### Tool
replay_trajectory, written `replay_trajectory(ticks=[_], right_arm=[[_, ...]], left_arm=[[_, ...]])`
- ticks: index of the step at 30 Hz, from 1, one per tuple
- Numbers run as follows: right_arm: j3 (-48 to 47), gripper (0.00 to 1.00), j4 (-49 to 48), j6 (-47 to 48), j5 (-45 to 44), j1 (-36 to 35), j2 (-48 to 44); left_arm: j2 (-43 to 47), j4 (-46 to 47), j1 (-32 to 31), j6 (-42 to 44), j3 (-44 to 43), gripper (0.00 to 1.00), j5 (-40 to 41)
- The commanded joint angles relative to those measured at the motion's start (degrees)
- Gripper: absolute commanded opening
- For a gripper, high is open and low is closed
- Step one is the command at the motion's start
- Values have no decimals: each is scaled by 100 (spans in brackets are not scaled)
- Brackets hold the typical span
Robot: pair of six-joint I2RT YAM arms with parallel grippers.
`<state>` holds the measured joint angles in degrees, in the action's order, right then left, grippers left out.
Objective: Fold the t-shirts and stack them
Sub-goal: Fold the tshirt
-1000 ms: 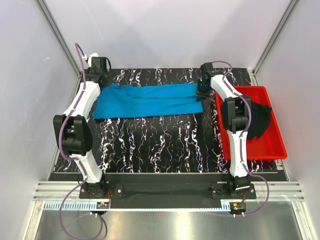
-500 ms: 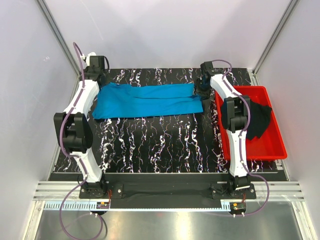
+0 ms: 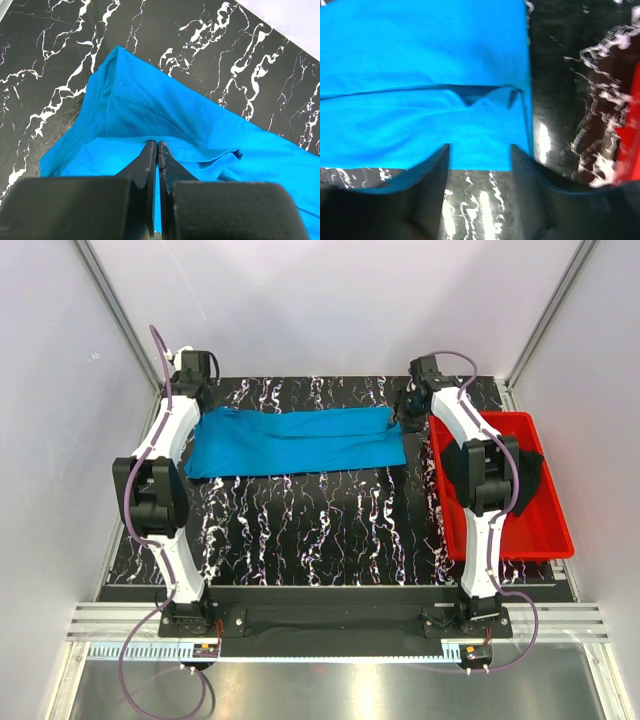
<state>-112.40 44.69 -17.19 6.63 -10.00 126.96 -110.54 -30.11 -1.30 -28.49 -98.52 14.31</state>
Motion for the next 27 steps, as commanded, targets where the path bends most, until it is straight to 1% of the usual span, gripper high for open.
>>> replay_trajectory(ticks=[1, 3, 4, 6, 8, 10, 14, 16, 20, 23, 27], right_arm=[[244, 52, -564, -188, 513, 24, -128], [193, 37, -680, -284, 707, 24, 39], [149, 24, -698, -302, 725, 24, 109], [69, 17, -768, -372, 813, 24, 285], [52, 14, -838, -399, 770, 33, 408], [-36, 12, -865, -408, 769, 24, 479], [-133, 11, -847, -425, 813, 33, 611], [-133, 11, -865, -425, 691, 33, 646], [-352, 12, -909, -338, 410, 51, 856], [-791, 12, -822, -250, 304, 68, 1137], [-906, 14, -848, -267, 268, 95, 1217]], left_arm=[[112, 242, 68, -7, -185, 2, -50], [138, 268, 60, -7, -185, 2, -51], [147, 269, 60, 1, -185, 2, -51], [173, 277, 60, 28, -176, 2, -24], [208, 295, 77, 37, -168, 2, -24], [252, 339, 86, 19, -124, 2, -33], [314, 462, 86, -34, -62, 1, -173], [358, 532, 86, -69, -10, 1, -217], [428, 716, 86, -104, 140, 1, -297], [463, 752, 112, -122, 202, 0, -306], [604, 971, 121, -139, 421, 0, -332]])
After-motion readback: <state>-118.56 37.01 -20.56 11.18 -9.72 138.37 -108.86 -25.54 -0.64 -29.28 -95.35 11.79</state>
